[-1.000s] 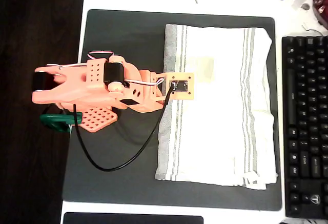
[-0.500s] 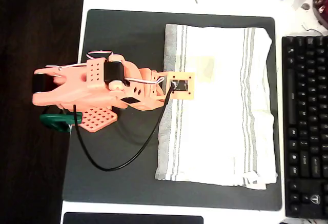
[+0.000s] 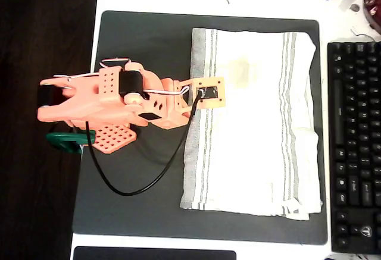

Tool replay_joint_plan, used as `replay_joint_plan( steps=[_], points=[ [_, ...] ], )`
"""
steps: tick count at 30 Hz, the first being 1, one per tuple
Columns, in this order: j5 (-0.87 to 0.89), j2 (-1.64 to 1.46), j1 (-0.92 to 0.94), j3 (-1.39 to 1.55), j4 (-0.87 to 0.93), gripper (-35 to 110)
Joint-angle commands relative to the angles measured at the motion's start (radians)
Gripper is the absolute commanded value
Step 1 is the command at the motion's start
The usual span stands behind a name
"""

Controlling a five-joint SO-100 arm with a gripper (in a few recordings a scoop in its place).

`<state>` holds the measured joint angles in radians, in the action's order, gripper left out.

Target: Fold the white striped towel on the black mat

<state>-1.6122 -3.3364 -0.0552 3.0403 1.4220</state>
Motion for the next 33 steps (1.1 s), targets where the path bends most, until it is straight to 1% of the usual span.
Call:
replay_joint_plan(
  steps=[1,4,12,17,23,31,33],
  points=[
    [-0.026,-0.021,-0.017,-0.048,0.044,0],
    [0.000,-0.017,-0.034,-0.094,0.097,0],
    [-0.005,0.012,-0.037,-0.253,0.184,0],
    [0.104,0.264,-0.123,-0.446,0.190,0],
    [0.224,0.474,-0.298,-0.652,0.184,0],
    [0.400,0.778,-0.446,-0.844,0.087,2],
    [0.428,0.850,-0.488,-0.887,0.067,0]
  ],
)
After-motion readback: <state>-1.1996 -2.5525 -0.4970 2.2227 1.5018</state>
